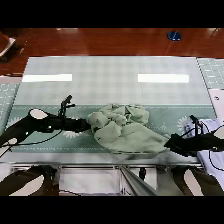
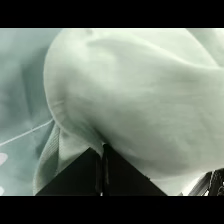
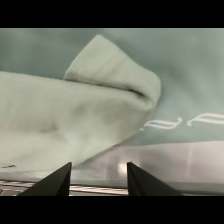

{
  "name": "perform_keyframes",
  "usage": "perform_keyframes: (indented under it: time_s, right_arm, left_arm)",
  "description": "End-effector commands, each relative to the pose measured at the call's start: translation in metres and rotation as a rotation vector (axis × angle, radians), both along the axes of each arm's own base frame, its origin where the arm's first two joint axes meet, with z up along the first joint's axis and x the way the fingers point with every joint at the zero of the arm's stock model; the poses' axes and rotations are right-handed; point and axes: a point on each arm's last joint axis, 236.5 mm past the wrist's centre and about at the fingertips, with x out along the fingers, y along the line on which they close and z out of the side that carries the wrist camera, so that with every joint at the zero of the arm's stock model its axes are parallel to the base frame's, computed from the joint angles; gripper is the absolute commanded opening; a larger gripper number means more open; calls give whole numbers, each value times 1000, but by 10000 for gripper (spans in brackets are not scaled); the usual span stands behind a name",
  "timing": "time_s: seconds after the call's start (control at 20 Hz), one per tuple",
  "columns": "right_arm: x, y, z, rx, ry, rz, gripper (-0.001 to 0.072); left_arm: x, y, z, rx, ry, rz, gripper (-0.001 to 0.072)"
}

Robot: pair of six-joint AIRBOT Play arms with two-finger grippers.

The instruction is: Fold the shirts.

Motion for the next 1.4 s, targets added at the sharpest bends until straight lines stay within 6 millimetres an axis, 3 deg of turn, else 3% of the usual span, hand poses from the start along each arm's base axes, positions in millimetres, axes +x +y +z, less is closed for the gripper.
perform_keyframes:
  time_s: [0.0,0.25,0.45,0.5,0.55,0.6,0.7,0.8,0.85,0.95,1.05,1.1,1.2,1.25,1.35]
  right_arm:
    - [1,-4,-12,-21,42,-9,405]
    - [20,-7,-30,-19,9,-2,405]
    - [43,9,-36,73,-43,-27,395]
    - [54,14,-35,101,-81,-44,331]
    - [65,19,-31,129,-126,-52,203]
    - [79,25,-20,168,-188,-34,20]
    - [113,33,21,236,-312,16,23]
    - [159,24,82,220,-460,69,22]
    - [184,17,121,195,-554,84,22]
    - [231,2,222,113,-799,106,22]
    - [251,-7,332,12,-1056,134,22]
    - [249,-10,381,-51,-1162,150,23]
    - [228,-8,453,-147,-1313,191,22]
    - [213,-5,483,-188,-1384,205,22]
    - [180,-1,522,-272,-1492,217,22]
  left_arm:
    - [2,-1,1,-2,-6,1,19]
    - [2,-1,1,-3,-4,3,19]
    - [2,-1,1,-5,-3,5,19]
    - [2,-1,1,-5,-3,5,19]
    - [2,-1,2,-5,-4,4,19]
    - [4,-1,3,-6,-9,5,19]
    - [23,0,21,-27,-54,16,19]
    - [62,5,69,-77,-165,38,19]
    - [88,10,111,-116,-261,64,19]
    - [136,28,212,-173,-507,135,19]
    - [160,55,315,-163,-767,178,19]
    - [163,70,364,-152,-880,209,18]
    - [151,96,442,-130,-1051,273,19]
    - [139,106,474,-111,-1129,298,19]
    - [109,119,518,-62,-1263,335,19]
